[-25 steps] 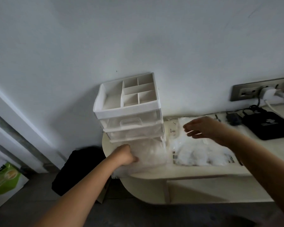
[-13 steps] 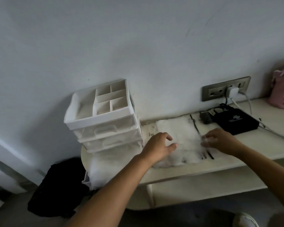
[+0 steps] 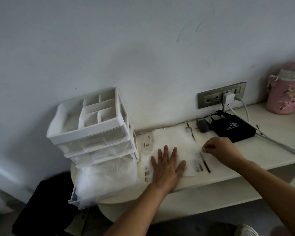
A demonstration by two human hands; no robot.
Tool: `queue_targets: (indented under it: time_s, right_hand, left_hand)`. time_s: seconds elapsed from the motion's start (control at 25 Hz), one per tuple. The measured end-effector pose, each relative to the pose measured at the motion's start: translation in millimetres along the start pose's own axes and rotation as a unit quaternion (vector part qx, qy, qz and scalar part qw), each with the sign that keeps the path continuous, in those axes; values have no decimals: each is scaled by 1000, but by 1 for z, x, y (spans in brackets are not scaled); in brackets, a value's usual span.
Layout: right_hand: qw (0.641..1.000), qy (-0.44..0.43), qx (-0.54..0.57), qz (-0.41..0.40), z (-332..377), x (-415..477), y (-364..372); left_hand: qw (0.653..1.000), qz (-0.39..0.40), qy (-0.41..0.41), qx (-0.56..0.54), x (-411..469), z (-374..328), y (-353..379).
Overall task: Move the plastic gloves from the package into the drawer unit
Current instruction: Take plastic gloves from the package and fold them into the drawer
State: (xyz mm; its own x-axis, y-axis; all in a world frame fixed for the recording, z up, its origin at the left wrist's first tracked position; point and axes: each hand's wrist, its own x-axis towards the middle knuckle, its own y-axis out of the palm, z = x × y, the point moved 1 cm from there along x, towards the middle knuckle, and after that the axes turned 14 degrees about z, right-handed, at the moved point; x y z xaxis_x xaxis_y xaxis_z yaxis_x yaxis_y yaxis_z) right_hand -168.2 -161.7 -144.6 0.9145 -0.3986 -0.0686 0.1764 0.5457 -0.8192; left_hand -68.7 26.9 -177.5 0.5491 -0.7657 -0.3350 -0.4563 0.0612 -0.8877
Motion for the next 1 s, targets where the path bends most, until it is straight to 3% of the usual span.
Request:
queue_targets:
  time_s: [0.12, 0.28, 0.36, 0.44, 0.48, 0.6, 0.68, 0.76, 0.88, 1.0]
  right_hand:
    - [998, -12, 9, -60, 7, 2, -13]
    - [986, 40, 114, -113, 9, -1, -34]
    - [989, 120, 90, -15, -1, -4, -42]
    - [970, 197, -53, 129, -11, -7, -43]
    - [963, 207, -99, 138, -12, -9, -43]
    - [994, 106, -36, 8, -8, -8, -33]
    - [999, 39, -4, 2, -1, -9, -20]
    - [998, 39, -23, 33, -3, -7, -2]
    - [998, 60, -19, -7, -6, -10, -1]
    - [998, 59, -18, -32, -3, -9, -11]
  left_hand:
    - [1000, 7, -7, -8, 2, 1, -3]
    - [1000, 16, -4, -13, 4, 1, -5]
    - [999, 45, -20, -19, 4, -2, -9]
    - [995, 80, -51, -23, 5, -9, -16]
    - [994, 88, -63, -28, 8, -13, -19]
    - [997, 54, -45, -15, 15, -25, -26]
    - [999, 38, 5, -13, 17, -36, -26]
    - [997, 56, 44, -11, 18, -44, -24]
    - [993, 108, 52, 2, 20, -54, -17]
    - [994, 98, 43, 6, 21, -56, -14]
